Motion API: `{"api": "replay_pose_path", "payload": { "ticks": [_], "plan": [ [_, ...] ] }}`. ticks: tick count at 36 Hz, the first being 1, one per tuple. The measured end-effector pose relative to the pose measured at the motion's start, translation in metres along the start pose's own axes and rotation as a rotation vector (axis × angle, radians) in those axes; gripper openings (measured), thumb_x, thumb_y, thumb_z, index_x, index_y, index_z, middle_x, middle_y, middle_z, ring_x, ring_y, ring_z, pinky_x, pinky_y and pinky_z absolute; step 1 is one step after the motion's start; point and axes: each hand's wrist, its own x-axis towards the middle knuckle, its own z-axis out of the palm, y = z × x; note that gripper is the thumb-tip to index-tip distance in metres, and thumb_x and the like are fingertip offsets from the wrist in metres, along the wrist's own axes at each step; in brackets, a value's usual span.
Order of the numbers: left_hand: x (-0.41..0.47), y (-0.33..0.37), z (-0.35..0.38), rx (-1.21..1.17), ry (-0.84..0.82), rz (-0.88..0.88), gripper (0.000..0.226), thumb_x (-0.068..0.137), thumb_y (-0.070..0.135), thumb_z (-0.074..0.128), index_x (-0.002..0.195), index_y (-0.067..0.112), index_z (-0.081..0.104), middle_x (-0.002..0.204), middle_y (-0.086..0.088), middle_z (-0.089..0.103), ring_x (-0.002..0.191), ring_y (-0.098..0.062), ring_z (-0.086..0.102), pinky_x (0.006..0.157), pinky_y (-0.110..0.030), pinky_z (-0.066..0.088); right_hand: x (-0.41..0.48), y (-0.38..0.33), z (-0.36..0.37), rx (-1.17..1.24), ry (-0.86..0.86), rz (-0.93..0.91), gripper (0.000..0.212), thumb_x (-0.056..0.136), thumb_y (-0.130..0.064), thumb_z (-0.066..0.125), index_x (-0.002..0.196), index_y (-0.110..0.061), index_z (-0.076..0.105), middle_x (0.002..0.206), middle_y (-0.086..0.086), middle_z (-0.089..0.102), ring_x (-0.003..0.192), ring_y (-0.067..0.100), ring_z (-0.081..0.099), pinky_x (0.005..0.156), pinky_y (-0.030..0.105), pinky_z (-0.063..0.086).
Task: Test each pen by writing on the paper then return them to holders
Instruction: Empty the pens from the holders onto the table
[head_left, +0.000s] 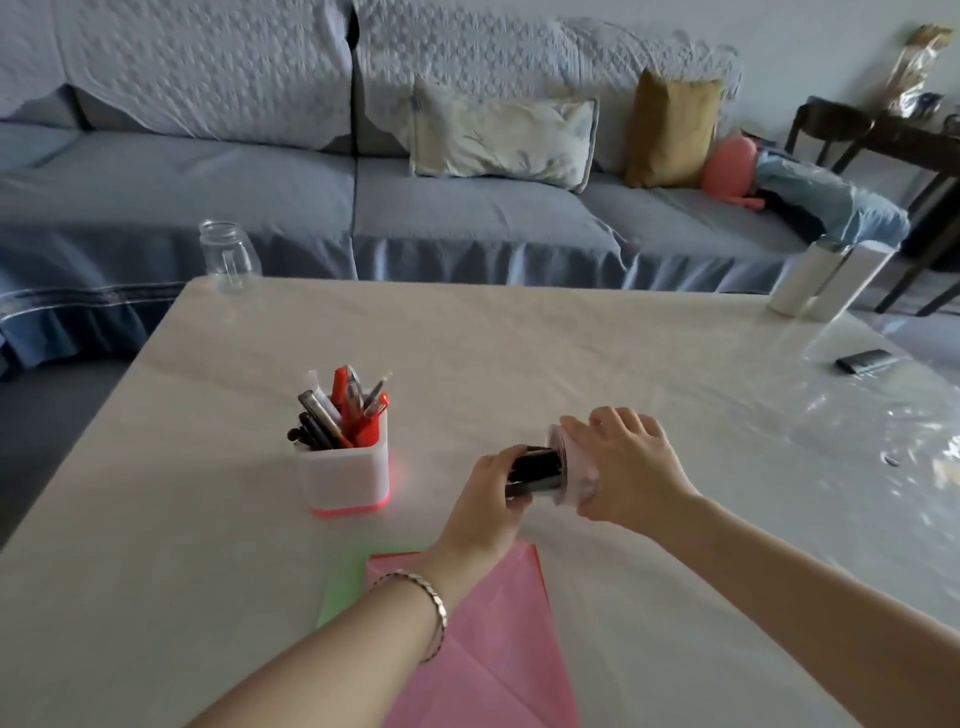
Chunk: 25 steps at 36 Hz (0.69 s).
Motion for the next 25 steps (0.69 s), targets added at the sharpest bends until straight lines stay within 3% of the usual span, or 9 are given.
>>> {"api": "replay_pose_path", "payload": {
  "ticks": [3,5,8,13,18,20,23,25],
  "plan": [
    [0.001,-0.002,0.005,0.109,-0.057,0.014,0.049,0.092,0.003,0.044,0.138,0.018,0.038,0.137,-0.006,0.034,0.122,-0.019,0.044,0.093,-0.005,0.026,0.006,0.000,0.004,-0.118,0.047,-0.030,0.087,0.032,-0.035,0.082,0.114,-0.020,0.058,0.094,0.007,0.058,0.085,0.029,0.059,0.077,0.039,0.047],
    [0.002,-0.002,0.011,0.264,-0.155,-0.010,0.054,0.098,0.018,0.040,0.147,0.022,0.019,0.153,-0.009,0.009,0.141,-0.028,0.015,0.110,-0.024,0.017,0.008,-0.004,0.000,-0.225,-0.043,-0.040,0.083,0.052,-0.034,0.077,0.128,-0.023,0.045,0.111,0.008,0.052,0.102,0.029,0.053,0.088,0.039,0.040],
    [0.008,-0.007,0.020,0.537,-0.290,-0.038,0.059,0.100,0.044,0.025,0.149,0.029,-0.006,0.155,-0.002,-0.019,0.142,-0.025,-0.016,0.115,-0.039,-0.001,0.007,-0.002,-0.003,-0.327,-0.130,-0.034,0.079,0.072,-0.028,0.065,0.138,-0.026,0.022,0.130,0.005,0.037,0.119,0.026,0.038,0.100,0.036,0.029],
    [0.019,-0.022,0.027,0.658,-0.330,-0.005,0.055,0.100,0.045,0.014,0.148,0.029,-0.006,0.157,0.004,-0.012,0.143,-0.019,-0.013,0.115,-0.038,-0.002,-0.008,0.019,-0.030,-0.449,-0.223,-0.015,0.070,0.081,-0.029,0.056,0.139,-0.024,0.019,0.135,0.007,0.033,0.125,0.028,0.033,0.105,0.039,0.024],
    [0.023,-0.027,0.030,0.740,-0.335,0.034,0.057,0.099,0.048,0.017,0.148,0.030,-0.006,0.157,0.003,-0.010,0.143,-0.021,-0.013,0.116,-0.040,-0.003,-0.032,0.048,-0.043,-0.481,-0.224,0.041,0.078,0.078,-0.028,0.061,0.141,-0.025,0.015,0.136,0.006,0.031,0.126,0.027,0.033,0.109,0.039,0.019],
    [0.027,-0.028,0.032,0.801,-0.317,0.053,0.058,0.099,0.050,0.020,0.149,0.030,-0.002,0.157,0.002,-0.008,0.144,-0.022,-0.010,0.116,-0.041,-0.001,-0.038,0.052,-0.041,-0.449,-0.112,0.038,0.084,0.068,-0.027,0.070,0.138,-0.023,0.026,0.130,0.009,0.039,0.120,0.030,0.040,0.106,0.041,0.021],
    [0.036,-0.026,0.033,0.872,-0.328,0.045,0.062,0.097,0.054,0.024,0.149,0.029,0.002,0.158,-0.001,-0.005,0.144,-0.025,-0.007,0.115,-0.043,0.001,-0.042,0.056,-0.033,-0.338,0.112,0.077,0.088,0.018,-0.013,0.081,0.105,-0.015,0.063,0.091,0.016,0.059,0.082,0.035,0.058,0.084,0.042,0.029],
    [0.039,-0.022,0.030,0.882,-0.375,0.024,0.066,0.095,0.057,0.025,0.149,0.030,-0.001,0.158,-0.001,-0.007,0.144,-0.025,-0.010,0.115,-0.045,-0.002,-0.043,0.054,-0.026,-0.195,0.238,0.093,0.084,0.018,-0.011,0.079,0.101,-0.017,0.064,0.088,0.012,0.060,0.079,0.035,0.060,0.083,0.040,0.032]
  ]
}}
